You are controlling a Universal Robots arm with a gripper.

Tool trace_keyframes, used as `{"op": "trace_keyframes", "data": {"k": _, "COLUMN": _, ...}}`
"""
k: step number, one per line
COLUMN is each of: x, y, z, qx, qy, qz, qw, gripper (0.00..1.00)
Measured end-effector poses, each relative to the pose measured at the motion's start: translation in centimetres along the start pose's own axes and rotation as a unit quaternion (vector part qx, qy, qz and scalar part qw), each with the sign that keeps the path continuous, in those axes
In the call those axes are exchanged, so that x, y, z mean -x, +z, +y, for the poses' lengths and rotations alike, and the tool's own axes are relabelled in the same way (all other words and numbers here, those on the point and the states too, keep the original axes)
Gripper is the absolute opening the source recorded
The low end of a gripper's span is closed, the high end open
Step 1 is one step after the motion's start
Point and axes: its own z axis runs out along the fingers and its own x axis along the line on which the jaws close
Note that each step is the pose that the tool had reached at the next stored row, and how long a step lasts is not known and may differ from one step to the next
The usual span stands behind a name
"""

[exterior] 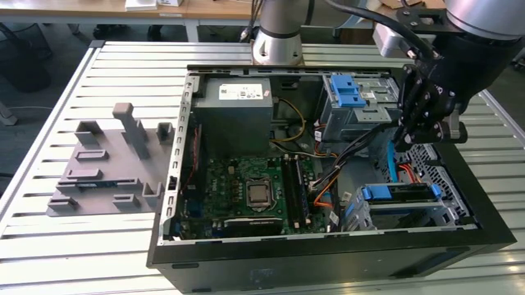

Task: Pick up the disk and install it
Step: 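Insert the second disk wire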

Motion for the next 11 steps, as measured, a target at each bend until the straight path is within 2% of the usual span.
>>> {"op": "trace_keyframes", "data": {"k": 4, "x": -0.49, "y": 0.18, "z": -0.05, "qx": 0.0000, "qy": 0.000, "qz": 0.0000, "qw": 1.0000, "gripper": 0.16}}
{"op": "trace_keyframes", "data": {"k": 9, "x": -1.66, "y": 0.94, "z": -0.14, "qx": 0.0000, "qy": 0.000, "qz": -0.0001, "qw": 1.0000, "gripper": 0.16}}
{"op": "trace_keyframes", "data": {"k": 11, "x": -1.83, "y": 1.29, "z": -0.15, "qx": 0.0001, "qy": 0.000, "qz": -0.0003, "qw": 1.0000, "gripper": 0.16}}
